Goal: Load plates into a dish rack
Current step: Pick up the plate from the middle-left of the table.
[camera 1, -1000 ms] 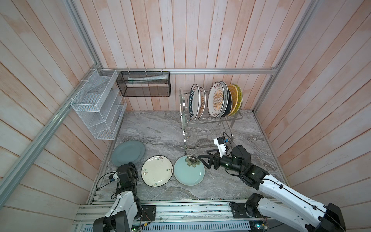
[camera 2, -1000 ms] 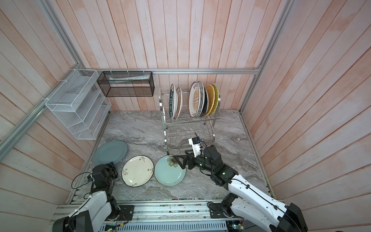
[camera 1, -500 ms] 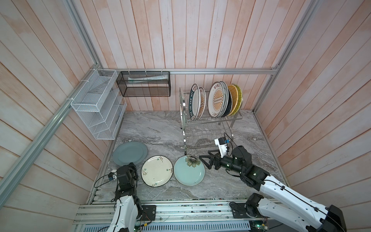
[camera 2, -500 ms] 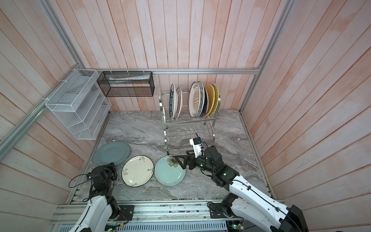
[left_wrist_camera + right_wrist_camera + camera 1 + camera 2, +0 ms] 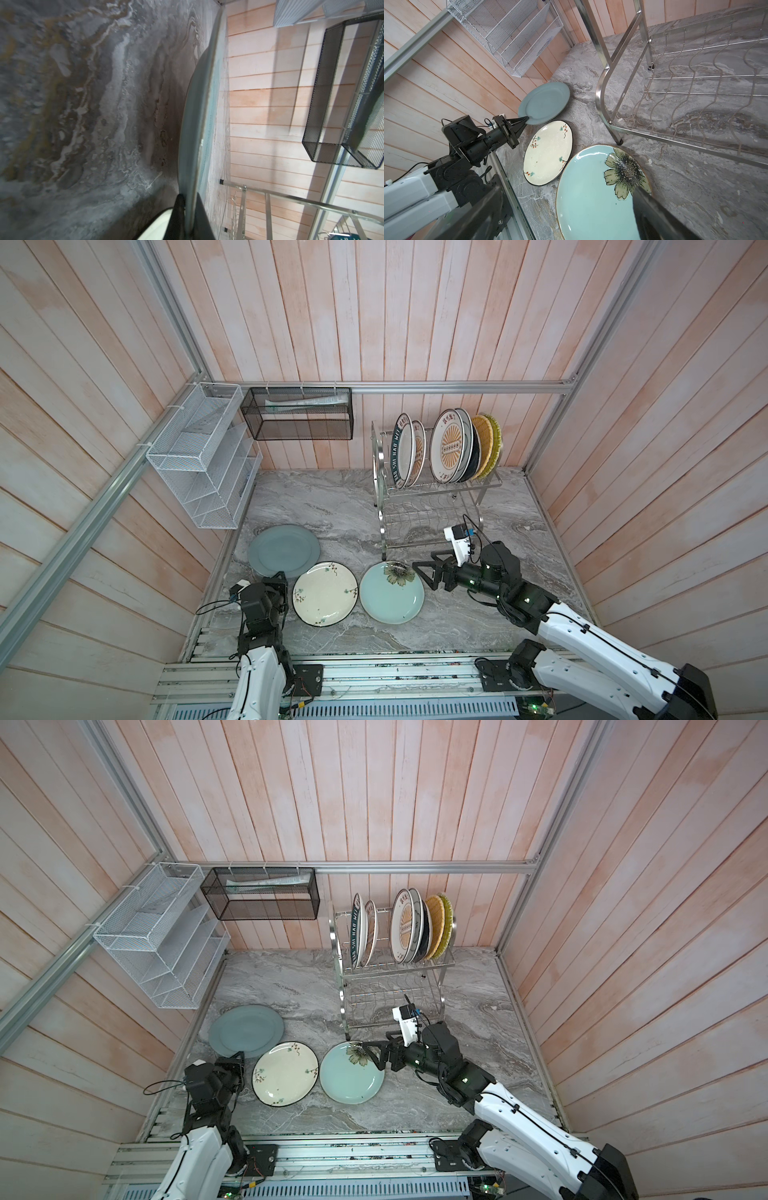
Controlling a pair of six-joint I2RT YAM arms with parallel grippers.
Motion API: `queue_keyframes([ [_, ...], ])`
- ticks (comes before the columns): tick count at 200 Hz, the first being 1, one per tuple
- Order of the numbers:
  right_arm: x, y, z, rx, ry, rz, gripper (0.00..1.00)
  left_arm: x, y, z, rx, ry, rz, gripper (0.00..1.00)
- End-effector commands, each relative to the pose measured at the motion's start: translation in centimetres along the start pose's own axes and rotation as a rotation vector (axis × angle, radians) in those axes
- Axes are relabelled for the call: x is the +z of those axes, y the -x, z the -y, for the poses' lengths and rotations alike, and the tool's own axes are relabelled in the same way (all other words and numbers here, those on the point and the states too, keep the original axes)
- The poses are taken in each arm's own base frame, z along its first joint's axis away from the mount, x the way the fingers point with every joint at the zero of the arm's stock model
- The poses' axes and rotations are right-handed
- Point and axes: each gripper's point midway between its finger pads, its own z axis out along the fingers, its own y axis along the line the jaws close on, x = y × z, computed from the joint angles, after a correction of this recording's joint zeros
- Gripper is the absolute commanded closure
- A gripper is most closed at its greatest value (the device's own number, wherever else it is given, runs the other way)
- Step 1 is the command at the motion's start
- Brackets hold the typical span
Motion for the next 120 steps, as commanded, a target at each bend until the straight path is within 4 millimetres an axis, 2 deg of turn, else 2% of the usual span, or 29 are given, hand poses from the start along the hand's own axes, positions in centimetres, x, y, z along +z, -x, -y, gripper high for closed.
queue_keyframes([
  [1, 0.0, 1.1, -0.3, 0.005, 0.002, 0.024, 0.02, -1.4, 1.1, 9.8, 0.133, -0.324, 0.019, 1.00],
  [60, 0.2, 1.5, -0.6, -0.003, 0.010, 0.020, 0.02, -1.9, -0.7, 12.9, 0.213, -0.443, -0.094, 1.00],
  [120, 0.3, 2.5, -0.1, -0.009, -0.013, 0.022, 0.02, -4.2, -3.1, 16.9, 0.293, -0.583, -0.249, 1.00],
])
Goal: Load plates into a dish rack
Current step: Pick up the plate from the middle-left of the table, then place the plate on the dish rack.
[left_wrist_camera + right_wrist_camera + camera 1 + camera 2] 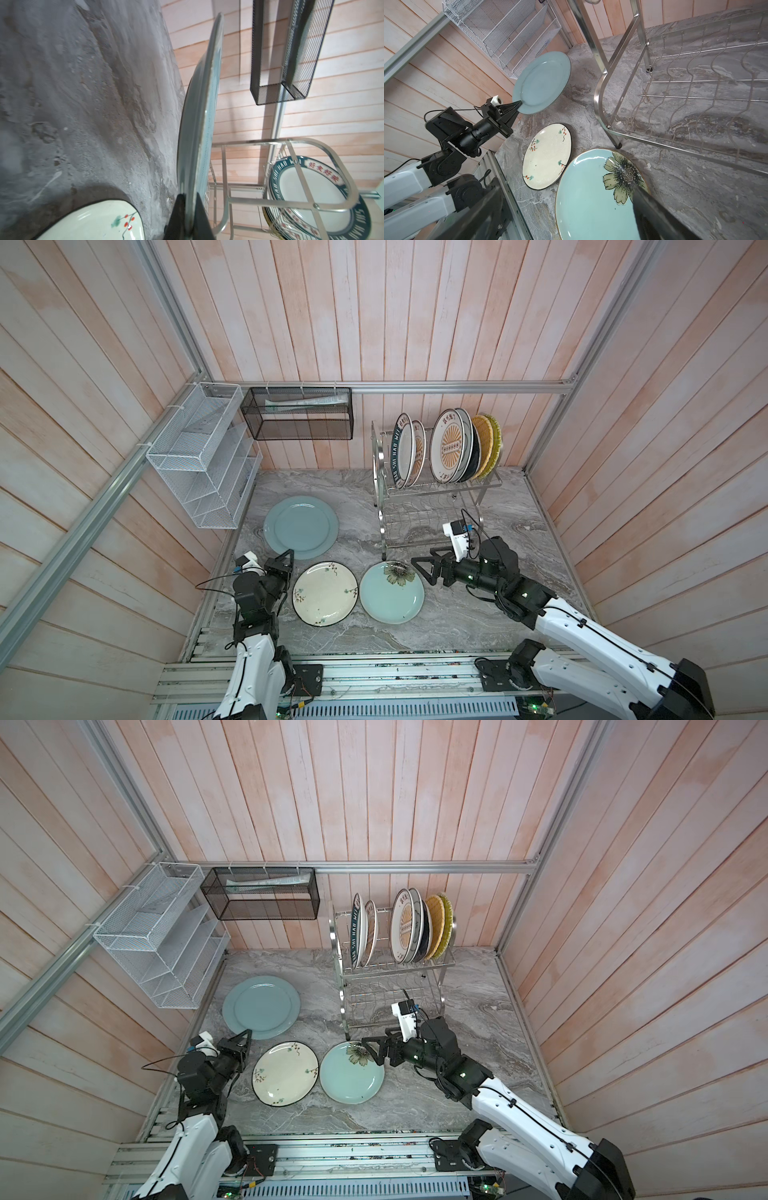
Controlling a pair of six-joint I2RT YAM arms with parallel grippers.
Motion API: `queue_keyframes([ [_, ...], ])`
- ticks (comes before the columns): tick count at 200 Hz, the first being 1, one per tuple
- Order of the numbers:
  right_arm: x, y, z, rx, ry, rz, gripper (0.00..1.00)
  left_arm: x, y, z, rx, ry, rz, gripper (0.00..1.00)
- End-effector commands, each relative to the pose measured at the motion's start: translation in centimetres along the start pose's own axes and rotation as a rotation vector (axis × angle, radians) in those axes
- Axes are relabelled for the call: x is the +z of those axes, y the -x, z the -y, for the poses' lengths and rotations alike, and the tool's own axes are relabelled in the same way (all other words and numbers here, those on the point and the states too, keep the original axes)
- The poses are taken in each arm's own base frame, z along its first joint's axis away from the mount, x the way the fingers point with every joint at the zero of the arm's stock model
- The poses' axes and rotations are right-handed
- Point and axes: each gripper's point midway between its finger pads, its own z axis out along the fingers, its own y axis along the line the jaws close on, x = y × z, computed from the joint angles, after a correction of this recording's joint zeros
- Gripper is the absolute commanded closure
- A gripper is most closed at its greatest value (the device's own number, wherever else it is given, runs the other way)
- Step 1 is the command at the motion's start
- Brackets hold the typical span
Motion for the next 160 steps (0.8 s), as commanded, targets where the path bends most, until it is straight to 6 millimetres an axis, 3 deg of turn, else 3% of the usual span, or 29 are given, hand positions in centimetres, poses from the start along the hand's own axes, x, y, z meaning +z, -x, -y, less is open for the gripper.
queue_keyframes([
  [1, -0.3, 1.5, -0.4, -0.017, -0.003, 0.023, 0.02, -1.3, 0.3, 9.1, 0.184, -0.286, -0.031, 1.00],
  [83, -1.2, 4.5, -0.1, -0.006, 0.043, 0.061, 0.02, -4.6, -3.5, 13.7, 0.219, -0.436, -0.229, 1.00],
  [133, -0.9, 6.6, -2.5, 0.001, 0.150, 0.085, 0.02, -6.2, -6.5, 14.1, 0.225, -0.468, -0.365, 1.00],
  [160, 0.2, 6.9, -3.6, 0.038, 0.232, 0.064, 0.02, -6.5, -8.5, 13.9, 0.211, -0.485, -0.426, 1.00],
])
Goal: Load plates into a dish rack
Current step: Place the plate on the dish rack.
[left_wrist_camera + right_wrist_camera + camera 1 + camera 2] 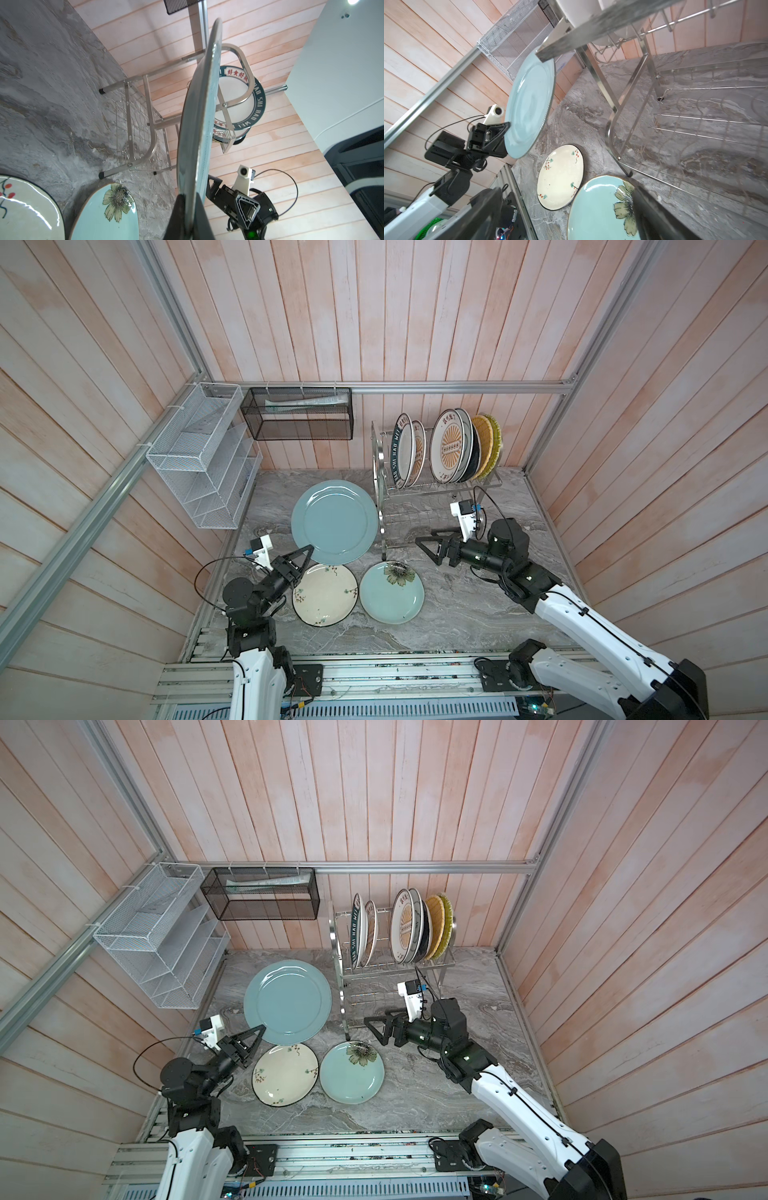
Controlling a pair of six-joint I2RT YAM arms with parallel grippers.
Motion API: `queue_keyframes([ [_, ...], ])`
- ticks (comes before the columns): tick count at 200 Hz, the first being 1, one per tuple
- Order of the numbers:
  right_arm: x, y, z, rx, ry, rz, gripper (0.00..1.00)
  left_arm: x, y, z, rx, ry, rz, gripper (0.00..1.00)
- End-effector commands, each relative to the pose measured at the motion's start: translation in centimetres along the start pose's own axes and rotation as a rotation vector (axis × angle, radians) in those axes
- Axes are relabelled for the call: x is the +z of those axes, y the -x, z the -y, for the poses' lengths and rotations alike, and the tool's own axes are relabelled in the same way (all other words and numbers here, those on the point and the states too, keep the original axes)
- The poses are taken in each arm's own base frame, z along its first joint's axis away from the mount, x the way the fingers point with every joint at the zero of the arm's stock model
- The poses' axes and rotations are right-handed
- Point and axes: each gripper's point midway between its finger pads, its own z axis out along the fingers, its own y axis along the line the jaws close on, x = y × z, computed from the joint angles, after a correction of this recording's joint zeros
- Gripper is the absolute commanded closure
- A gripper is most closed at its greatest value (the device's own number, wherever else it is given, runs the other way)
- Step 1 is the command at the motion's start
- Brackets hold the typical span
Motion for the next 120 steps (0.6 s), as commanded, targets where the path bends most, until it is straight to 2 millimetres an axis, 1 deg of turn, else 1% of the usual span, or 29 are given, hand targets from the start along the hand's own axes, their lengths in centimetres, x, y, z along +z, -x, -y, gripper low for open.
queue_keyframes([
  [1, 0.8, 1.3, -2.0, 0.018, 0.111, 0.009, 0.02, 0.0, -1.4, 3.8, 0.102, -0.112, -0.058, 1.00],
  [35, 2.2, 1.5, -2.7, 0.027, 0.148, -0.005, 0.02, 0.4, -3.2, 3.6, 0.072, -0.127, -0.096, 1.00],
  [53, 2.9, 1.5, -3.1, 0.033, 0.164, -0.011, 0.03, 0.5, -3.7, 3.6, 0.068, -0.132, -0.106, 1.00],
  [65, 3.3, 1.6, -3.4, 0.033, 0.173, -0.015, 0.05, 0.6, -3.9, 3.7, 0.067, -0.137, -0.109, 1.00],
  [92, 4.1, 1.6, -3.6, 0.041, 0.185, -0.025, 0.14, 0.8, -4.4, 3.9, 0.066, -0.146, -0.122, 1.00],
  [120, 5.0, 1.7, -3.6, 0.057, 0.191, -0.036, 0.29, 0.9, -5.0, 3.8, 0.062, -0.153, -0.144, 1.00],
])
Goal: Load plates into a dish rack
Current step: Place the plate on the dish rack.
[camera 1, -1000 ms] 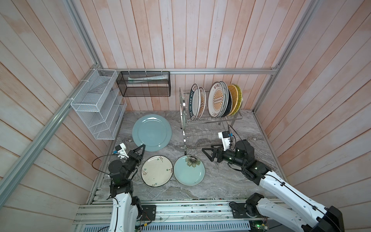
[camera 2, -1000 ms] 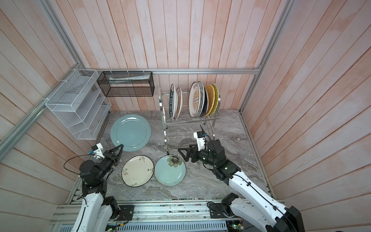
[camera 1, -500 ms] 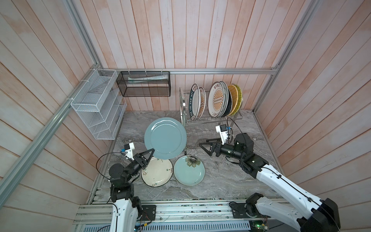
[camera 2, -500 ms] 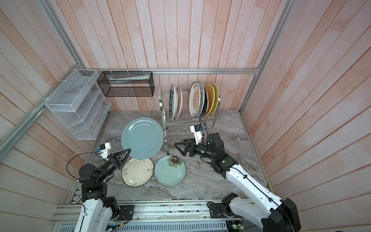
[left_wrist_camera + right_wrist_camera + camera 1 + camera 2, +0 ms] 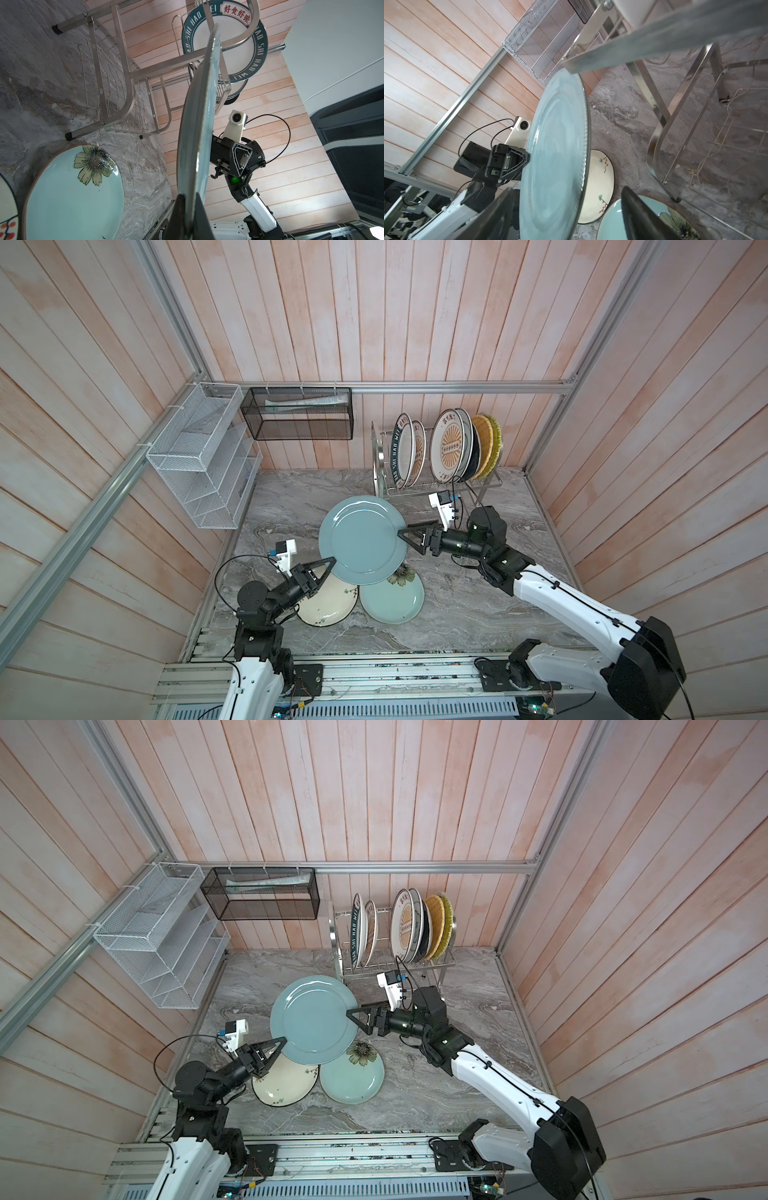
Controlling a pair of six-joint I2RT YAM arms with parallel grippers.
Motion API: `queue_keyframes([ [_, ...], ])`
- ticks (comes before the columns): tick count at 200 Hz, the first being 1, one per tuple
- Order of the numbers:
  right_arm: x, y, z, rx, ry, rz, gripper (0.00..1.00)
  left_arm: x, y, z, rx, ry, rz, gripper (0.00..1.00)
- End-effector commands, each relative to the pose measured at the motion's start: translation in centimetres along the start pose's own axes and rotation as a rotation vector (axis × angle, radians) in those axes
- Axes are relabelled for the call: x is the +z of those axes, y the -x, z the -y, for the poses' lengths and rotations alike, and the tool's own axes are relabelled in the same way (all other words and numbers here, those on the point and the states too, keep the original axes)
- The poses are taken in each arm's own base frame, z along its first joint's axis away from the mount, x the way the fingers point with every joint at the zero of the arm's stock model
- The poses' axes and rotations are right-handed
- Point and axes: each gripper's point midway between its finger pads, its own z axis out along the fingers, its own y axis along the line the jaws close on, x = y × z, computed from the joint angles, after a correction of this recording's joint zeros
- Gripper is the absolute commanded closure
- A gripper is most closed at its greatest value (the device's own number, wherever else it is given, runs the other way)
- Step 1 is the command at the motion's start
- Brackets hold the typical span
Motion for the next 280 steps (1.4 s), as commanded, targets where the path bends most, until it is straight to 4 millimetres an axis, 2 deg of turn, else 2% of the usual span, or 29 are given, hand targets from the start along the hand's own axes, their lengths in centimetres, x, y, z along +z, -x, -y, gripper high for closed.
queue_keyframes([
  [1, 0.6, 1.2, -1.3, -0.009, 0.048, 0.014, 0.30, -0.1, 0.4, 2.6, 0.106, -0.085, 0.029, 1.00],
  [68, 1.2, 1.0, -0.7, 0.050, 0.045, 0.006, 0.67, -0.1, 0.0, 2.4, 0.109, -0.084, 0.024, 1.00],
  [85, 1.2, 0.8, -0.6, 0.064, 0.046, 0.001, 0.73, -0.1, 0.0, 2.4, 0.111, -0.084, 0.023, 1.00],
  [128, 1.4, 0.1, 0.1, 0.108, 0.029, -0.017, 0.75, 0.0, -0.1, 2.5, 0.128, -0.085, 0.015, 1.00],
  [206, 2.1, -0.9, 0.2, 0.145, 0.039, -0.060, 0.79, 0.0, -0.2, 2.2, 0.150, -0.081, 0.011, 1.00],
  [251, 1.9, -1.0, -0.1, 0.155, 0.047, -0.060, 0.92, 0.1, -0.1, 2.2, 0.164, -0.072, 0.007, 1.00],
  [267, 1.8, -1.0, -0.3, 0.153, 0.051, -0.059, 1.00, 0.2, -0.1, 2.2, 0.178, -0.064, 0.007, 1.00],
  [280, 1.6, -0.9, -0.6, 0.151, 0.052, -0.054, 1.00, 0.2, 0.0, 2.0, 0.185, -0.050, 0.004, 1.00],
])
